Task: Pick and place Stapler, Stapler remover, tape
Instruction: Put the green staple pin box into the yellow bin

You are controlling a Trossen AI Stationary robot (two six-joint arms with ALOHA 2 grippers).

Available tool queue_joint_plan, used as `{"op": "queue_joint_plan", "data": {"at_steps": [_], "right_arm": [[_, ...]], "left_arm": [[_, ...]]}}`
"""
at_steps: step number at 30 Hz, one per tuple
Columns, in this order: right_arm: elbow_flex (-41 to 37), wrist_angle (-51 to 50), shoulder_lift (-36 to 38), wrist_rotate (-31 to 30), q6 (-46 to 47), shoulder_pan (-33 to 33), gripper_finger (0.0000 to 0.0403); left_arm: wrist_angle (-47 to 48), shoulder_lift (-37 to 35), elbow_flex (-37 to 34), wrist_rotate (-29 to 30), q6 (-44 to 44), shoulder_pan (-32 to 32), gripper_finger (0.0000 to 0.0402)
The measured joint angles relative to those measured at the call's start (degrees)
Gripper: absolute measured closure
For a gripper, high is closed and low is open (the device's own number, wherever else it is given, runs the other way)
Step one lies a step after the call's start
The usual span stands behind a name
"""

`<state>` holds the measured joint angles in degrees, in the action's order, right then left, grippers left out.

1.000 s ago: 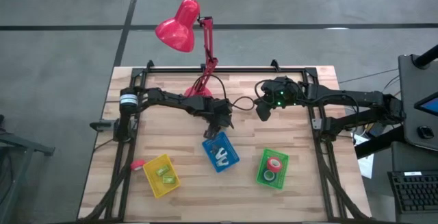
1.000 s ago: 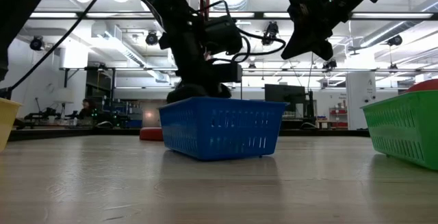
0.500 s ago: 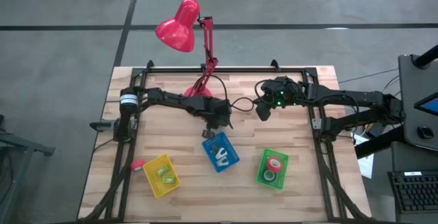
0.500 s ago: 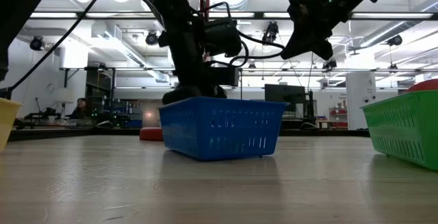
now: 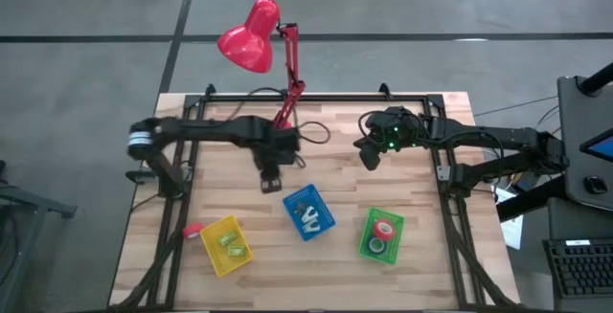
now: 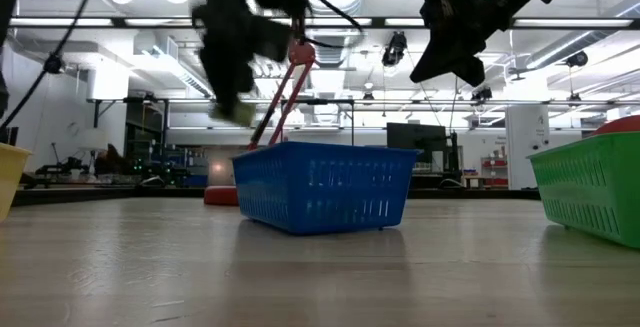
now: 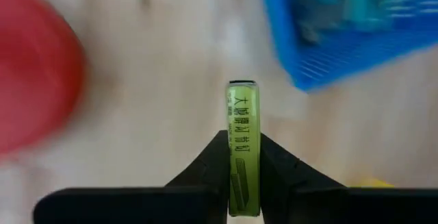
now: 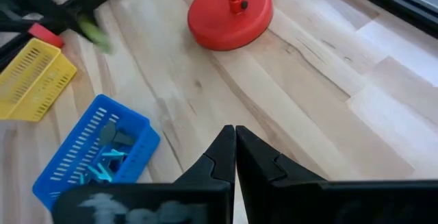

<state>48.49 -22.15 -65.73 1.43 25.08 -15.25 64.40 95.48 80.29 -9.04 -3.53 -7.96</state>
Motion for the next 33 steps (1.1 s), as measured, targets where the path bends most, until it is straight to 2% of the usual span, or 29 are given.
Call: {"op": "queue_joint_plan", "data": {"at_steps": [3,10,14,19,26,29,33], "right_arm": [[0.0,0.0,0.0,0.2,-1.8,0.0,0.0394],[0.0,-0.1,0.0,0.6,-3.1,0.0,0.0394],[0.0,0.0,0.0,0.6,-3.3,0.0,0.0394],[0.0,0.1,0.0,0.6,-3.8,0.0,0.0394],[0.0,0.1,0.0,0.5,-4.5,0.0,0.0394],[0.0,0.1,0.0,0.5,-4.5,0.0,0.0394],[0.0,0.1,0.0,0.5,-4.5,0.0,0.0394]], "left_arm": [[2.6,-6.3,-2.3,-5.5,-7.8,2.2,0.0351],[3.1,-18.1,-10.5,-8.0,-22.3,15.2,0.0345],[0.7,-20.7,-15.5,-10.1,-29.9,23.6,0.0345],[-8.1,-20.4,-22.2,-16.6,-37.6,31.2,0.0345],[-11.4,-19.4,-28.6,-18.2,-46.9,34.0,0.0329],[-11.8,-19.8,-29.9,-19.8,-47.9,34.0,0.0301],[-12.2,-20.4,-30.1,-20.6,-48.2,34.0,0.0245]]}}
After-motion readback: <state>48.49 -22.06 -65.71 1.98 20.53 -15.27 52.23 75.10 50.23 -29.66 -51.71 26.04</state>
